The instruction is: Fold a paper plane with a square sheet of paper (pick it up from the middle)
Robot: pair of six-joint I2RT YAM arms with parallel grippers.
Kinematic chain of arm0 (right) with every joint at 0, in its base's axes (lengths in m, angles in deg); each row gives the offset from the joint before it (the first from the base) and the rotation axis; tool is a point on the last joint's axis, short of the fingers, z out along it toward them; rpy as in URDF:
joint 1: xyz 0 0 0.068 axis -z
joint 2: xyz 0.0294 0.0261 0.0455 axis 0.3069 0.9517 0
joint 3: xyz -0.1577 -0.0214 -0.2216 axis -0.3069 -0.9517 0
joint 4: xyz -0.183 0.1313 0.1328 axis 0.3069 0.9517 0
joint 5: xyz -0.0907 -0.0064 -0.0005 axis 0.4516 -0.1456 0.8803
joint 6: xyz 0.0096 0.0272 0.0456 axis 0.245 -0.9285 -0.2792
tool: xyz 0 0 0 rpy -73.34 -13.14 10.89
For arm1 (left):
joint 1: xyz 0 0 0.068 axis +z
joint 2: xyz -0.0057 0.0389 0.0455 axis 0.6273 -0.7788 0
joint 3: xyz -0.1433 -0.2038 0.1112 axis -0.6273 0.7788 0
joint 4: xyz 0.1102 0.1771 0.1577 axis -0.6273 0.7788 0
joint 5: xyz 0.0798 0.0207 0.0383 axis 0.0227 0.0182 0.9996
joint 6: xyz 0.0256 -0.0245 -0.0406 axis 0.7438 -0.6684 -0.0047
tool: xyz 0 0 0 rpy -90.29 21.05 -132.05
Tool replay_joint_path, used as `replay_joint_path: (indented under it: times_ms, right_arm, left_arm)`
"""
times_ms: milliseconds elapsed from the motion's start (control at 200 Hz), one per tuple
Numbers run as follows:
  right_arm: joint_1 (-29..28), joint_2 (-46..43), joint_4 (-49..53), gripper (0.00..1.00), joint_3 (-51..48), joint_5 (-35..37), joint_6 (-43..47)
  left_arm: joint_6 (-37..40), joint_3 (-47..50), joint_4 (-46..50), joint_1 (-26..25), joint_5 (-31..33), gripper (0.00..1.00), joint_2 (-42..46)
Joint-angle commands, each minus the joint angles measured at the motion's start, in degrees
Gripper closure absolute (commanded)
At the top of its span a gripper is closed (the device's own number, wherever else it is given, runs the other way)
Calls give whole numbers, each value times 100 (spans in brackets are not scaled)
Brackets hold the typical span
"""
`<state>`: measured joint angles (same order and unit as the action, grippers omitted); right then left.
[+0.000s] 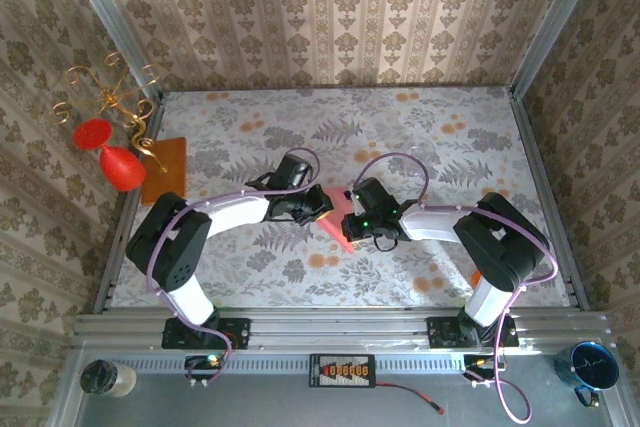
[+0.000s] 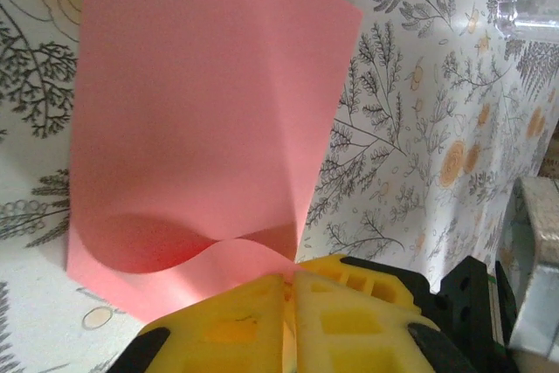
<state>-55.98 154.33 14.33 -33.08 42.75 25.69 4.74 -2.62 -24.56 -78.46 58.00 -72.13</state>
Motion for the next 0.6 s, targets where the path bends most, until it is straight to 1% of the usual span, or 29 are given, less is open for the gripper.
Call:
replay_joint_path:
  times_ms: [0, 250, 595]
  right_arm:
    - [12, 181, 287, 93, 33, -5, -15]
    - [13, 215, 287, 93, 42, -58, -2]
    - [14, 259, 323, 93, 51, -25, 10]
  left_arm:
    - [-377, -44, -117, -147, 207, 90, -222]
    - [-646, 78, -188, -393, 292, 91, -422]
    - [-801, 289, -100, -454, 414, 91, -318]
